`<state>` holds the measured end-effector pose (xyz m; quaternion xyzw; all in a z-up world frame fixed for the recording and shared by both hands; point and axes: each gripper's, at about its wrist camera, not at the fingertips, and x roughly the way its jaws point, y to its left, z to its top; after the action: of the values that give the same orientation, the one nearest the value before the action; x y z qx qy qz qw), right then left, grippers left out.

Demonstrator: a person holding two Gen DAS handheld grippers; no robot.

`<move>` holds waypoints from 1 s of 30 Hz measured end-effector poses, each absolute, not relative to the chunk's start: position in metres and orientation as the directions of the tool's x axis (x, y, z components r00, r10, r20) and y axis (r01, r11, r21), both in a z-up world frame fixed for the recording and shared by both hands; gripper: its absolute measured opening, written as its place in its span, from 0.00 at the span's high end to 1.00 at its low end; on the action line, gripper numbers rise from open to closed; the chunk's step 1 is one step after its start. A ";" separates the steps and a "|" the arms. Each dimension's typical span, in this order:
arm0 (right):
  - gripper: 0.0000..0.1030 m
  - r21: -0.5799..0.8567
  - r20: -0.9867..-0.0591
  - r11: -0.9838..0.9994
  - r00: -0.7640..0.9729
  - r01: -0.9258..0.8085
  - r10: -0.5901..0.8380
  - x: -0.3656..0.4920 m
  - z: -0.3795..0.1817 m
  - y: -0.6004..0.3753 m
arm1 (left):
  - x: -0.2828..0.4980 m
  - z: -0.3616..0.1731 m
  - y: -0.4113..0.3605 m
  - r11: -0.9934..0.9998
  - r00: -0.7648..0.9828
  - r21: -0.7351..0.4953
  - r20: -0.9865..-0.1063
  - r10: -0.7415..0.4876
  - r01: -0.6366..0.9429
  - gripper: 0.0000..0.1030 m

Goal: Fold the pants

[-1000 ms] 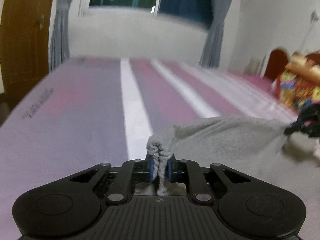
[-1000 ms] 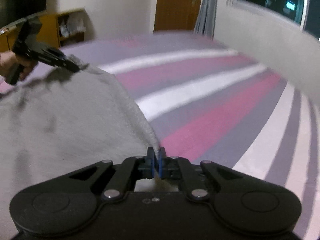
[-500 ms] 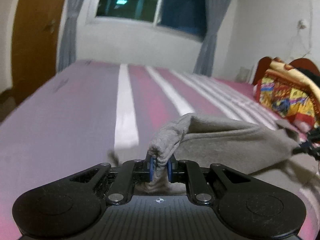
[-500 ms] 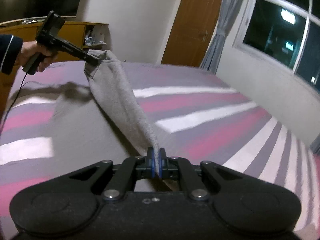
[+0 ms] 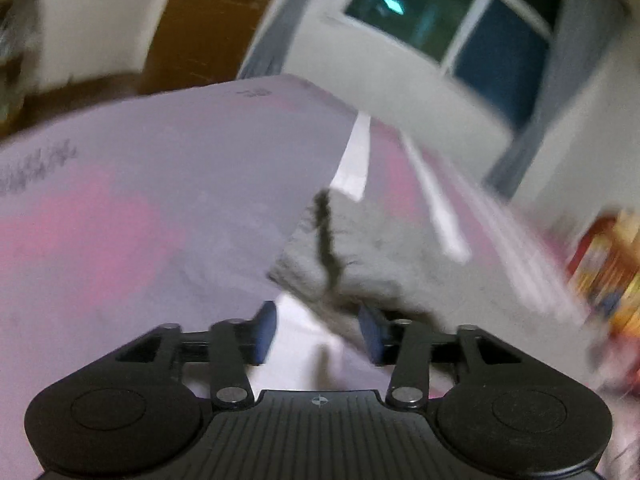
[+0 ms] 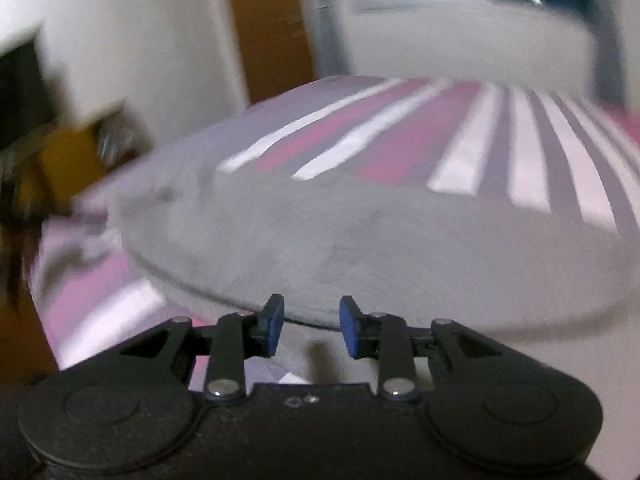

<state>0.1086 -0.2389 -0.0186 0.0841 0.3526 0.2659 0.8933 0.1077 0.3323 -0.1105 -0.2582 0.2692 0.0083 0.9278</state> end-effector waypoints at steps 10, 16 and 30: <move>0.56 0.752 -0.522 0.658 0.653 0.050 0.548 0.175 -0.079 -0.321 | 0.136 -0.148 0.321 0.574 0.854 -0.801 -0.410 -0.319 -0.171 0.52; 0.94 0.732 -0.572 0.669 0.650 0.130 0.500 0.212 -0.093 -0.325 | 0.164 -0.140 0.317 0.642 0.823 -0.733 -0.496 -0.279 -0.224 0.72; 0.97 0.679 -0.559 0.734 0.669 0.029 0.490 0.184 -0.097 -0.296 | 0.195 -0.123 0.335 0.815 0.713 -0.556 -0.637 -0.292 -0.162 0.78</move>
<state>0.1843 -0.2959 -0.0970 0.3385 0.3837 0.1358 0.8484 0.1946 0.3351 -0.1233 -0.3017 0.3767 -0.0372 0.8750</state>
